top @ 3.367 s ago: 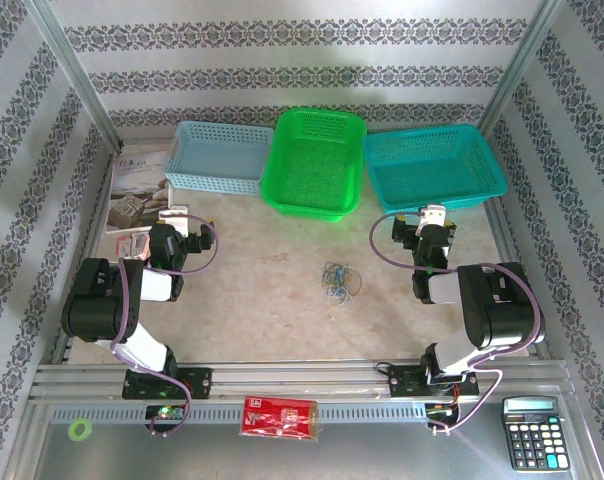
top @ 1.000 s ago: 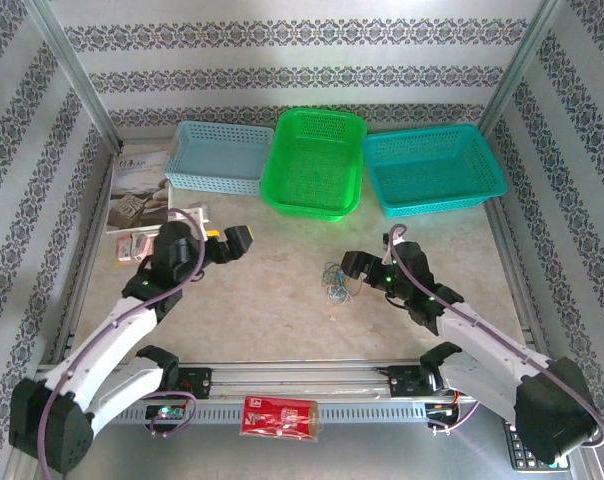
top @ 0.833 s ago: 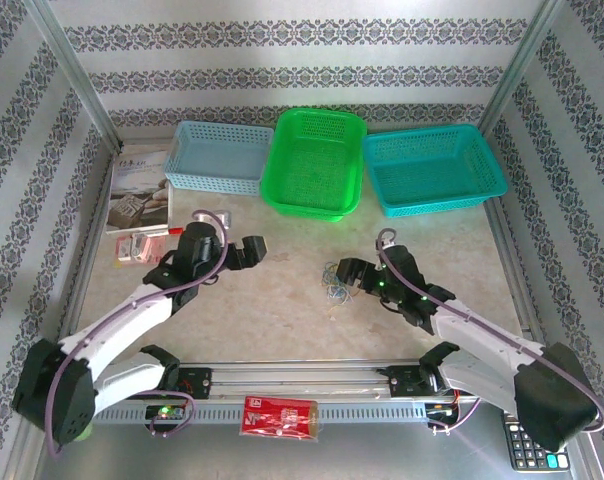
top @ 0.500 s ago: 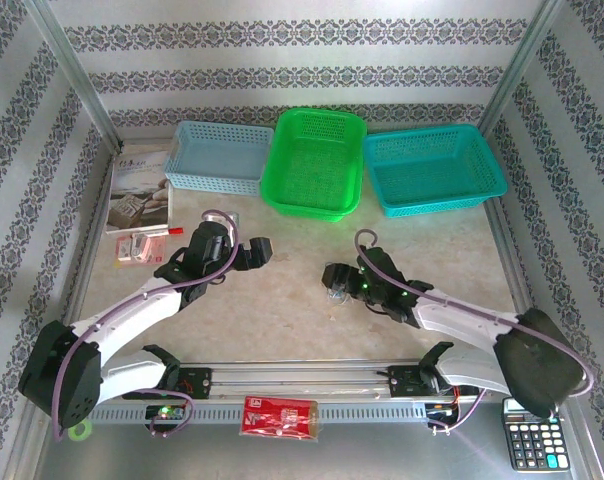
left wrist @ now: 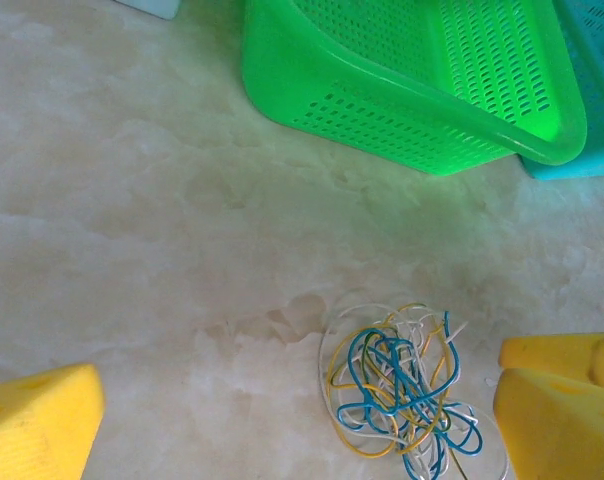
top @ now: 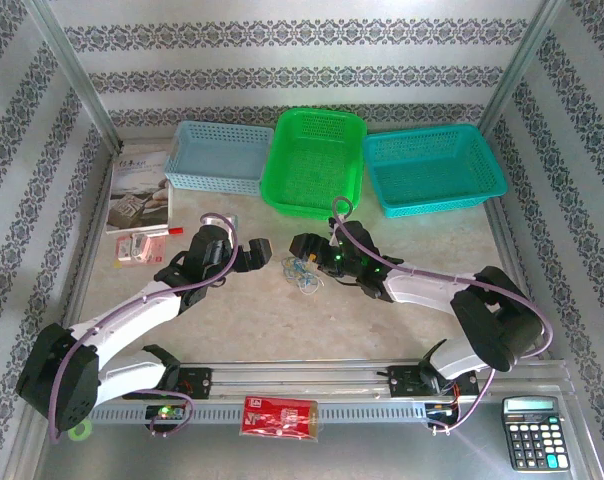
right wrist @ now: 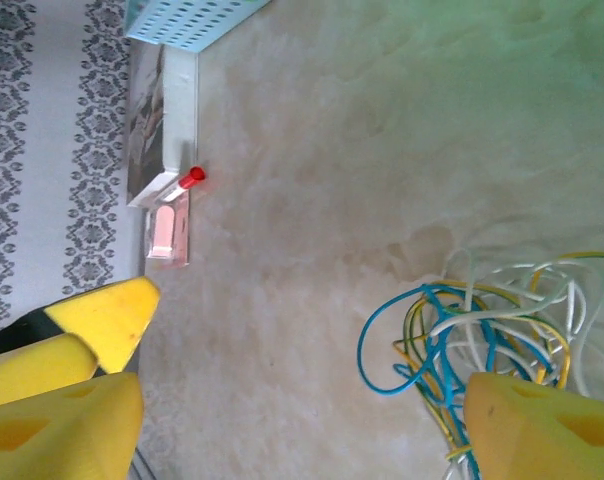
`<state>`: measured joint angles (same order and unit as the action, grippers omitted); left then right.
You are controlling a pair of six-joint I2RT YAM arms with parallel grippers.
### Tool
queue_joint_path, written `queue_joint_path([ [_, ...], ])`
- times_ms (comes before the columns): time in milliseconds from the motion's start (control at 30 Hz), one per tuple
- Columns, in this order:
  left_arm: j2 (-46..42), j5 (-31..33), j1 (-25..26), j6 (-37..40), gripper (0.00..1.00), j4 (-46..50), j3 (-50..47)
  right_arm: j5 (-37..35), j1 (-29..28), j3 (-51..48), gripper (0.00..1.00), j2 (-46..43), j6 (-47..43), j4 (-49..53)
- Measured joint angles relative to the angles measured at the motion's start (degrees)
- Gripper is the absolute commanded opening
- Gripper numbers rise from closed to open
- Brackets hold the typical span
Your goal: Untangle the cables
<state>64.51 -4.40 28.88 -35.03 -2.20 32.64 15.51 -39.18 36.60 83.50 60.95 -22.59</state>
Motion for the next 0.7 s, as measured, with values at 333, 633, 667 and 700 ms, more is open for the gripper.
queue_joint_path([
  [333, -1.8, 0.0, 0.0, -1.0, 1.00, -1.6, -1.7, -7.2, 0.0, -3.0, 0.73, -17.8, -8.8, 15.7],
  [633, -2.2, -0.7, 0.4, -3.7, 1.00, -3.7, -2.1, -10.8, -0.1, -6.1, 0.40, -19.7, -14.5, 24.7],
  [667, -2.2, -0.9, 0.6, -4.1, 1.00, -3.7, -2.1, -10.5, -0.3, -6.1, 0.37, -19.2, -14.7, 24.6],
  [700, -2.2, -1.1, 0.8, -4.4, 1.00, -3.8, -2.1, -10.2, -0.6, -6.1, 0.35, -18.6, -14.8, 24.5],
])
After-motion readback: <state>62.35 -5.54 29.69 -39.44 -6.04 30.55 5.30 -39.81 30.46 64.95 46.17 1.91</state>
